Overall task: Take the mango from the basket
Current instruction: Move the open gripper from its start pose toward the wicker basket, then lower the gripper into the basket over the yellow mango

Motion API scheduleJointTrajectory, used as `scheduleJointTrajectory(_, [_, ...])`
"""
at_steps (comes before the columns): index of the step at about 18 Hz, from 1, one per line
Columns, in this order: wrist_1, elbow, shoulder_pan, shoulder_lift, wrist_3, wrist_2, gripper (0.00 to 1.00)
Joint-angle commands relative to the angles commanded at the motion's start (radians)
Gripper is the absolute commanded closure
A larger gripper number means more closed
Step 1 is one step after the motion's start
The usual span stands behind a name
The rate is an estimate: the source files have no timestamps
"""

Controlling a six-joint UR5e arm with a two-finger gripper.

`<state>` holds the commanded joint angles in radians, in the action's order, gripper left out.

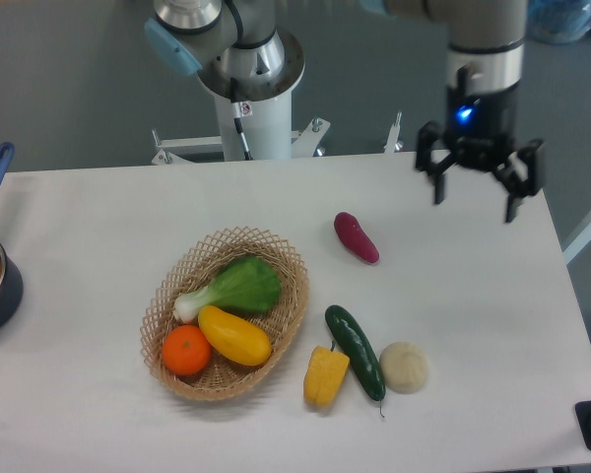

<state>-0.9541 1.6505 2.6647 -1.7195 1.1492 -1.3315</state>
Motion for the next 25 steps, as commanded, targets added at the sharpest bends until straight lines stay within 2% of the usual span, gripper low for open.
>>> scheduleJointTrajectory(4, [0.006,0.047,-0.08,-0.029,-0.097,-0.005,0.0])
scheduleJointTrajectory(5, [0.024,0.072,-0.092,-0.037,-0.098,-0.005,0.0])
scheduleJointTrajectory(8, [0.141,0.129,-0.14,-0.067,-0.103,-0.009,0.0])
scheduleJointTrajectory(14, [0.158,0.124,-0.204,-0.147,-0.131,-0.011,0.0])
scheduleJointTrajectory(17, [0.16,0.126,-0.223,-0.155,-0.14,-0.011,0.0])
scheduleJointTrajectory(18, [0.16,0.121,-0.23,-0.157,-0.181,-0.011,0.0])
scheduleJointTrajectory(22, [0.158,0.104,-0.273,-0.157,-0.547,-0.011,0.0])
scheduleJointTrajectory(25, [0.152,0.098,-0.307,-0.144,-0.75,-0.011,0.0])
